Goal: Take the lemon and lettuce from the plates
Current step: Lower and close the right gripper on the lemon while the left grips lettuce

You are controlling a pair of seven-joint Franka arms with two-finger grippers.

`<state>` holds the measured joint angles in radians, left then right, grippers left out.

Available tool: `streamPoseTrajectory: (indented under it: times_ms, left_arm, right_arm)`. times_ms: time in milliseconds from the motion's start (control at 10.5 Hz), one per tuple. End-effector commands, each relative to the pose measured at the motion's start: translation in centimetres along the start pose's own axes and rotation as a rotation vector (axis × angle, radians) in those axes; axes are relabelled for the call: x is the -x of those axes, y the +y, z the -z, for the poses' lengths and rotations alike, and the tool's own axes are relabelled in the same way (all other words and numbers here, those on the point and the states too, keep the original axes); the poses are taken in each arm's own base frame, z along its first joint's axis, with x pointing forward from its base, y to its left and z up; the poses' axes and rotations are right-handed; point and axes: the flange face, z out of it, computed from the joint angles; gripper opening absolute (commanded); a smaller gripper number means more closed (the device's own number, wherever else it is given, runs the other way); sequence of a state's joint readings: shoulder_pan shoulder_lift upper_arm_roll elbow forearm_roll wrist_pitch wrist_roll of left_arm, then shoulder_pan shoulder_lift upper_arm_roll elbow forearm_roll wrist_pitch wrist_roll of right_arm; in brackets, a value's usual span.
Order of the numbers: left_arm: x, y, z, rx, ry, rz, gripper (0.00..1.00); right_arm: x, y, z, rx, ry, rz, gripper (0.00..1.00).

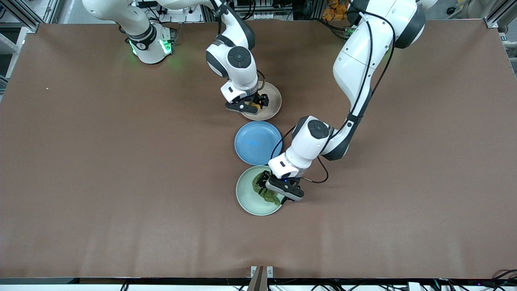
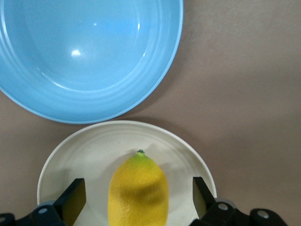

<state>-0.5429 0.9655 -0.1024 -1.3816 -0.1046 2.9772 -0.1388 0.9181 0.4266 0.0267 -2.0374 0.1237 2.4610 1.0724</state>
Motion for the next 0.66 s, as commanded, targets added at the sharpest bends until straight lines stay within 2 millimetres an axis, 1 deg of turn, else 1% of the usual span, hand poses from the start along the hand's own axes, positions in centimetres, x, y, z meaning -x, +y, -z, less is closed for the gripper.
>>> streamPoseTrajectory:
  times_ms: [0, 190, 285, 380, 474, 569]
  left_arm:
    - [0.7, 0.9, -1.6, 0.006, 0.009, -0.010, 1.00]
    - [1.2, 0.5, -2.3, 0.000, 0.000, -0.021, 1.00]
    - [1.4, 0.1, -2.5, -0.010, -0.001, -0.025, 1.00]
    - [1.6, 0.5, -2.7, -0.007, -0.001, -0.031, 1.00]
    - [1.9, 0.4, -3.0, -0.008, -0.002, -0.031, 1.00]
    - [1.9, 0.4, -3.0, -0.008, -0.002, -0.031, 1.00]
  right_arm:
    - [1.9, -0.8, -2.2, -0.005, 0.000, 0.006, 1.00]
    - [2.2, -0.6, -3.0, 0.010, -0.005, 0.012, 1.00]
    - [2.2, -0.6, -3.1, 0.014, -0.007, 0.012, 1.00]
    - [2.2, -0.6, -3.0, 0.010, -0.005, 0.012, 1.00]
    - [2.1, -0.8, -2.9, 0.005, -0.004, 0.010, 1.00]
    - [2.1, -0.7, -2.9, 0.006, -0.005, 0.008, 0.91]
